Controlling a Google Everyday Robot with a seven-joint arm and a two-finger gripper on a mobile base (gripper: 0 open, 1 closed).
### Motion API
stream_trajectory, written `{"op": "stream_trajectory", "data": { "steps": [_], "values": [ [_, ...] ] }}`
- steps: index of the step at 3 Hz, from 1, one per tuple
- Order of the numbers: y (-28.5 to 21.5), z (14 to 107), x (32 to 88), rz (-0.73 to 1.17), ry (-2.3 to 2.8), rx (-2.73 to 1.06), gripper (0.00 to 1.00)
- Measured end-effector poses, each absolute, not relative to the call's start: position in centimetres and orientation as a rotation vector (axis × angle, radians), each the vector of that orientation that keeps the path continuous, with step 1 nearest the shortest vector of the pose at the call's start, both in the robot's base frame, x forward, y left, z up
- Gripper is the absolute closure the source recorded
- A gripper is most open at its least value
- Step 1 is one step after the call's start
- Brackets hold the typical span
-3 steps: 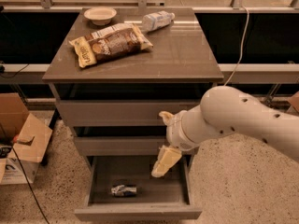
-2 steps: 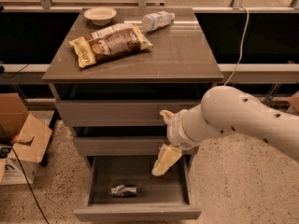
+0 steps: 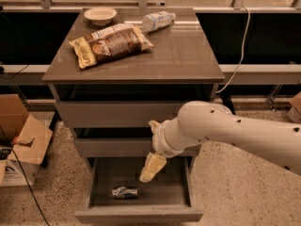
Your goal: Pick redbull can from bottom drawer and place on counter
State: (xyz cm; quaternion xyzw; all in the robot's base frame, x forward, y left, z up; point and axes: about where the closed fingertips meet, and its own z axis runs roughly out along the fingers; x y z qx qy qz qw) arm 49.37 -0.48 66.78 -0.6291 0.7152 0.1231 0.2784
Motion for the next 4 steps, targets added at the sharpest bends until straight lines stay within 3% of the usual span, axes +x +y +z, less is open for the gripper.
{"op": "stream_trajectory", "data": {
  "steps": [3,4],
  "values": [
    [5.2,50.0,52.0,0.524,1.956,-1.578,0.00],
    [5.3,49.2,51.5,0.542,1.968,-1.580,0.00]
  ]
}}
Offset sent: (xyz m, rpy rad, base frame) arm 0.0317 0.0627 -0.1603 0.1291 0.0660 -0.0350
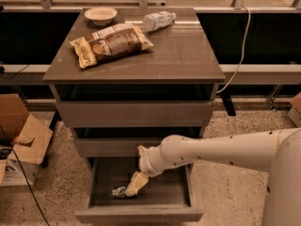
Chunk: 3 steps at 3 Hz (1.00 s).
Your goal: Pick redbull can from bottom drawer and place on counter
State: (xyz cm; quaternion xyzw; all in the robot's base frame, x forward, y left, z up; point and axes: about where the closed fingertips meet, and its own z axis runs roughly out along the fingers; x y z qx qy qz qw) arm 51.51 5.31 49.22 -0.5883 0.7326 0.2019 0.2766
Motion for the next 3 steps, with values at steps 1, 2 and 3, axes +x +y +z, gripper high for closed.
{"op": "stream_trajectory", "data": {
  "steps": [1,2,3],
  "values": [
    [5.8,47.4,52.0,0.520,2.016,-1.578,0.00],
    [6.6,43.2,53.4,0.504,2.066,-1.553,0.00],
    [7.1,38.1,54.2,0.523,2.118,-1.521,0.00]
  ]
}}
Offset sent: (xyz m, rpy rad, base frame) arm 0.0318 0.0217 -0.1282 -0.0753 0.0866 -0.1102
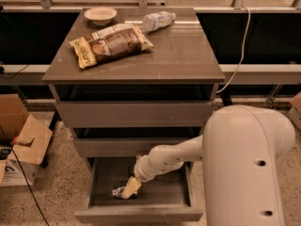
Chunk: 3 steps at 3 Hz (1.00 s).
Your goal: Pick redbull can from bottom drawer and place on counter
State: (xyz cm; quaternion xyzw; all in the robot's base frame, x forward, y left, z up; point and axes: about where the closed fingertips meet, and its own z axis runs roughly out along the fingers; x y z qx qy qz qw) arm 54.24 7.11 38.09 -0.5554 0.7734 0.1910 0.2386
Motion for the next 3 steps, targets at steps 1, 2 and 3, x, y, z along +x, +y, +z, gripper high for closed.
{"op": "stream_trajectory", "data": {
  "steps": [1,2,3],
  "values": [
    [7.3,33.7,54.7,0.550,2.167,-1.482,0.00],
    [7.2,28.7,55.5,0.598,2.208,-1.405,0.00],
    [7.3,23.6,56.4,0.664,2.255,-1.329,0.00]
  ]
}}
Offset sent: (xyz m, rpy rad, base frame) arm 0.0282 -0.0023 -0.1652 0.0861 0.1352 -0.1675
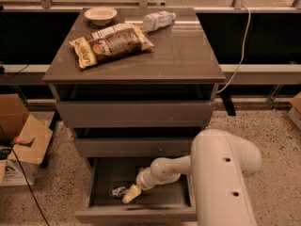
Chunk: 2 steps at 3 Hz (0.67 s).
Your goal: Pick redbull can from bottom drawer and place on counter
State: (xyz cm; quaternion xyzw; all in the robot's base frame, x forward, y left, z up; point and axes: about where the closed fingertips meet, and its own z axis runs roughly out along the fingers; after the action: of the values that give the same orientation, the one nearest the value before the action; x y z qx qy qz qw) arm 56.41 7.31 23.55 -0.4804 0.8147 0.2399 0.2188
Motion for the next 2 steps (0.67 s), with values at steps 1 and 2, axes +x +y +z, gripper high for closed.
{"op": "stream_trajectory", "data": {
  "steps": [1,2],
  "values": [
    [7.7,19.1,57.0,0.731,2.302,-1.263,0.00],
    [8.6,15.0,57.5,0.800,2.351,-1.193,0.08]
  ]
}}
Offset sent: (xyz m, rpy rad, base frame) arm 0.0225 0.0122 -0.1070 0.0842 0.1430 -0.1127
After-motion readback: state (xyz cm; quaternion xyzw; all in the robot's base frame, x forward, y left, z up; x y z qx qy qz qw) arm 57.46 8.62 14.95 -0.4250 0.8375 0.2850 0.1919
